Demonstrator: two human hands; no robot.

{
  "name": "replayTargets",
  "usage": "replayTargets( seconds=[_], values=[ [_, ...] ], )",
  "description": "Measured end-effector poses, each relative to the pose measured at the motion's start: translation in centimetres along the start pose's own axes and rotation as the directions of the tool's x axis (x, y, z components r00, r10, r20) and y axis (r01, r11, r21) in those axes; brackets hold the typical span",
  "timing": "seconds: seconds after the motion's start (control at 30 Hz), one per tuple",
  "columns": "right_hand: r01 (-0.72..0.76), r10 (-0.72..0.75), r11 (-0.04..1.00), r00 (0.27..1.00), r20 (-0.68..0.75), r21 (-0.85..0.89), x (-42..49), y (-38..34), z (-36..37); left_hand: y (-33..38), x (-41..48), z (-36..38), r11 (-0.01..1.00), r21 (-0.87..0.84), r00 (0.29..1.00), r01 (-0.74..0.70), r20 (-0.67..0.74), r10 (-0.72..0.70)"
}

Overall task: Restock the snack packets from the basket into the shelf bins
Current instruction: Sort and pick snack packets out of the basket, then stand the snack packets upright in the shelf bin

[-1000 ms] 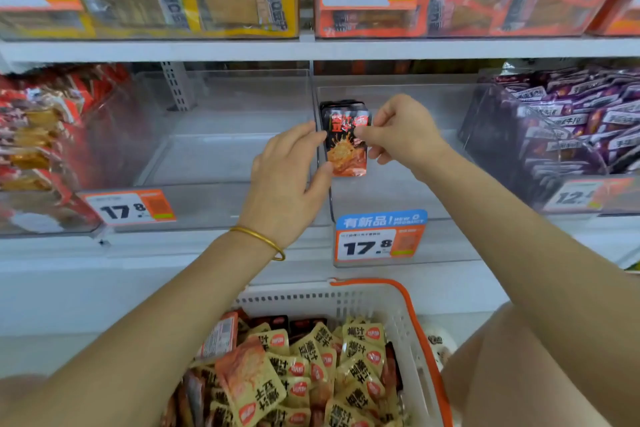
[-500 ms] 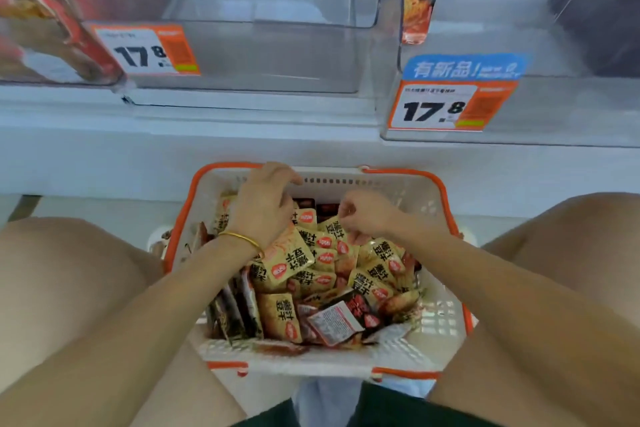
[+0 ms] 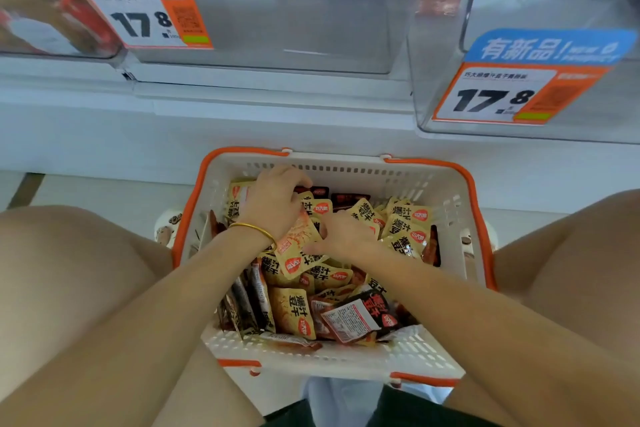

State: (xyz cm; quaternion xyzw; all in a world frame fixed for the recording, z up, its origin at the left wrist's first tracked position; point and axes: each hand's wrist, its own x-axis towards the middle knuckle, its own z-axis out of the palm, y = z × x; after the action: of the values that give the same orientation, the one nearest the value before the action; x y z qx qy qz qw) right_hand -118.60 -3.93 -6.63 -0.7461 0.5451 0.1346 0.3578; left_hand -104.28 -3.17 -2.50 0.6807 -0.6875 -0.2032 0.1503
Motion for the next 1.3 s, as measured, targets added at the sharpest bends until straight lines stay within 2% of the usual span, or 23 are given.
replayTargets(
  seconds=[0.1, 0.2, 0.27, 0.33, 0.4, 0.47, 0.57, 0.7, 0.8, 0.87, 1.13, 1.3],
  values=[
    [-0.011, 0.012, 1.000, 0.997, -0.071, 0.024, -0.1, -0.3, 0.5, 0.2, -0.2, -0.2, 1.000, -0.016, 1.000, -0.009, -0.022, 0.009],
    [0.032, -0.020, 0.958, 0.999, -0.043, 0.287, -0.3, -0.3, -0.2, 1.5, -0.2, -2.3, 0.997, -0.053, 0.977, -0.064, -0.207, 0.052],
    [0.093, -0.071, 0.910, 0.995, -0.070, 0.404, -1.0, -0.7, -2.0, 2.8, 0.0, -5.0, 0.989, -0.019, 0.902, -0.148, -0.412, 0.127],
    [0.185, -0.137, 0.897, 0.980, -0.144, 0.401, -2.1, -1.8, -4.8, 4.2, 0.4, -8.2, 0.972, 0.096, 0.768, -0.216, -0.598, 0.230],
    [0.282, -0.209, 0.906, 0.947, -0.244, 0.316, -3.2, -3.4, -7.8, 5.2, 1.5, -11.4, 0.955, 0.208, 0.665, -0.212, -0.686, 0.297],
    [0.358, -0.267, 0.902, 0.902, -0.339, 0.243, -4.1, -5.1, -10.6, 5.6, 2.9, -13.8, 0.938, 0.314, 0.626, -0.145, -0.705, 0.333],
    [0.395, -0.277, 0.891, 0.864, -0.421, 0.224, -5.5, -7.3, -13.8, 4.8, 5.3, -15.6, 0.853, 0.521, 0.654, -0.014, -0.641, 0.402],
    [0.368, -0.205, 0.874, 0.872, -0.444, 0.317, -6.9, -8.8, -15.8, 4.2, 7.0, -16.2, 0.713, 0.701, 0.744, 0.016, -0.485, 0.460],
    [0.360, -0.189, 0.870, 0.874, -0.448, 0.337, -7.3, -9.1, -16.3, 4.6, 7.6, -16.5, 0.778, 0.629, 0.842, -0.006, -0.416, 0.343],
    [0.365, -0.198, 0.879, 0.865, -0.461, 0.307, -7.4, -9.1, -16.4, 4.6, 8.1, -16.5, 0.831, 0.557, 0.879, 0.014, -0.403, 0.256],
    [0.402, -0.229, 0.896, 0.781, -0.581, 0.187, -8.3, -9.1, -16.8, 4.8, 8.5, -17.3, 0.889, 0.458, 0.878, 0.006, -0.427, 0.214],
    [0.421, -0.230, 0.888, 0.753, -0.616, 0.183, -9.5, -9.6, -17.9, 6.0, 8.4, -19.3, 0.905, 0.422, 0.828, -0.042, -0.492, 0.268]
  ],
)
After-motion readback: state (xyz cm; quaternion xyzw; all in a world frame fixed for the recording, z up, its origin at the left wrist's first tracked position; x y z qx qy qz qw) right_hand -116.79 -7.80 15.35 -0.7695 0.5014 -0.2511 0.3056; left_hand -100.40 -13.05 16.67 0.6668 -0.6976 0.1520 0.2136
